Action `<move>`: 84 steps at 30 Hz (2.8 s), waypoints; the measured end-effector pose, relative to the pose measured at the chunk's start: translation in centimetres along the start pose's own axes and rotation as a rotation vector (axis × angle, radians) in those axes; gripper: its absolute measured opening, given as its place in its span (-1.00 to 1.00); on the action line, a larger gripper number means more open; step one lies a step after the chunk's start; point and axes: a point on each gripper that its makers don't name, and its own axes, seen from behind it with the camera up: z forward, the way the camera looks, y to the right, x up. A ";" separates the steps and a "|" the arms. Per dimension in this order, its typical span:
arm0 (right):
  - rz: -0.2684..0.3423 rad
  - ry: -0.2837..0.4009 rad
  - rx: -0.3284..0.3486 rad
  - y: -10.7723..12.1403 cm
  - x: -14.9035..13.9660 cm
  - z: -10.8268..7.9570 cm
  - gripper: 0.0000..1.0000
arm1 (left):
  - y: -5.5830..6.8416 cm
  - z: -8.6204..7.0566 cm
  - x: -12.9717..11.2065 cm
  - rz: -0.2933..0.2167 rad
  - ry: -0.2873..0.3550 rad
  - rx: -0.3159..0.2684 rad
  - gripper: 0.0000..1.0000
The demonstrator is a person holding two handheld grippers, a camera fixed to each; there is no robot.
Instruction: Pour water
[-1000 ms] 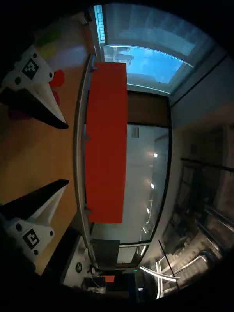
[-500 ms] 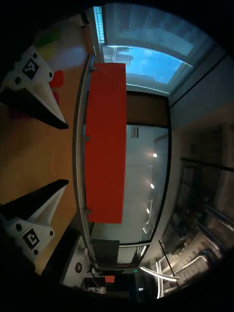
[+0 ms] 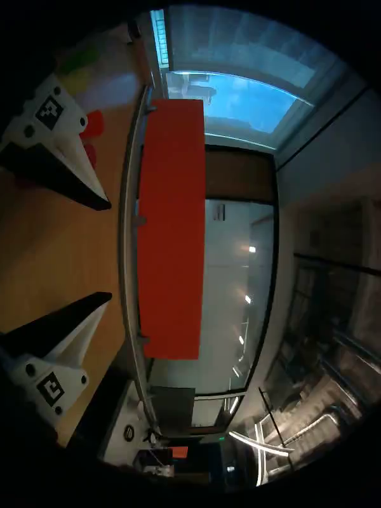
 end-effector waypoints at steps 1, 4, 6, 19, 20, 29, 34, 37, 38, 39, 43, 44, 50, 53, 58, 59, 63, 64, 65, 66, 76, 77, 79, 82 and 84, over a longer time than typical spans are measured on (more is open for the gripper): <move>0.000 0.000 0.001 0.0 0.0 0.0 0.99 | 0.0 0.0 -0.1 0.000 -0.002 -0.002 0.86; 0.000 -0.001 0.002 0.0 -0.1 0.0 0.99 | 0.1 0.1 -0.3 0.000 -0.010 -0.004 0.85; 0.000 -0.003 0.002 0.0 -0.1 0.0 0.99 | 0.0 0.2 -0.4 0.000 -0.017 -0.003 0.85; -0.004 0.000 0.000 0.6 0.0 -0.4 0.99 | -0.1 0.7 -1.9 0.003 -0.074 -0.004 0.85; -0.004 0.000 0.000 0.7 0.0 -0.5 0.99 | 0.0 0.7 -2.0 0.003 -0.075 -0.006 0.85; 0.007 0.000 0.000 1.2 -0.1 -0.7 0.99 | 0.2 0.8 -2.2 0.004 -0.075 -0.015 0.86; 0.003 0.003 0.007 1.1 0.0 -0.8 0.99 | 0.3 0.8 -2.3 0.004 -0.077 -0.020 0.86; -0.006 0.005 0.015 0.9 -0.1 -1.0 0.99 | 0.4 0.8 -2.3 0.004 -0.078 -0.024 0.86; -0.008 0.006 0.017 0.8 -0.1 -1.1 0.99 | 0.4 0.9 -2.3 0.003 -0.078 -0.025 0.86; -0.011 0.007 0.019 0.8 -0.2 -1.1 0.99 | 0.4 0.9 -2.3 0.003 -0.078 -0.025 0.86; -0.014 0.008 0.027 0.7 -0.7 -1.2 0.99 | 0.4 0.8 -2.4 0.003 -0.078 -0.025 0.86; -0.014 0.007 0.030 0.6 -1.0 -1.1 0.99 | 0.4 0.8 -2.4 0.003 -0.078 -0.025 0.85; -0.013 0.006 0.046 0.5 -2.8 -0.8 0.99 | 0.5 0.8 -2.3 0.004 -0.078 -0.025 0.86; -0.006 0.020 0.044 0.8 -3.3 -0.5 0.99 | 0.5 0.8 -2.3 0.004 -0.078 -0.025 0.86; 0.038 0.061 0.050 0.8 -3.6 -0.3 0.99 | 0.5 0.8 -2.4 0.004 -0.078 -0.025 0.86; 0.052 0.068 0.056 0.6 -3.6 -0.4 0.99 | 0.5 0.8 -2.4 0.004 -0.078 -0.025 0.86; 0.090 0.081 0.078 0.2 -4.0 -0.5 0.99 | 0.5 0.9 -2.4 0.004 -0.078 -0.025 0.86; 0.090 0.081 0.079 0.2 -4.2 -0.5 0.99 | 0.5 0.9 -2.3 0.004 -0.078 -0.025 0.86; 0.090 0.082 0.080 0.2 -4.3 -0.5 0.99 | 0.5 0.9 -2.3 0.004 -0.078 -0.025 0.86; 0.089 0.082 0.080 0.2 -4.5 -0.5 0.99 | 0.5 0.9 -2.3 0.004 -0.078 -0.025 0.86; 0.065 0.048 0.073 0.1 -6.2 0.4 0.99 | 0.5 0.8 -2.3 0.004 -0.078 -0.025 0.86; 0.064 0.044 0.073 0.1 -6.4 0.5 0.99 | 0.5 0.8 -2.3 0.004 -0.078 -0.025 0.86; 0.063 0.037 0.072 0.0 -6.7 0.7 0.99 | 0.4 0.8 -2.3 0.004 -0.078 -0.025 0.86; 0.065 0.025 0.072 -0.1 -7.3 0.7 0.99 | 0.5 0.8 -2.3 0.004 -0.078 -0.025 0.86; 0.065 0.017 0.071 0.0 -7.6 0.7 0.99 | 0.5 0.8 -2.3 0.004 -0.078 -0.025 0.86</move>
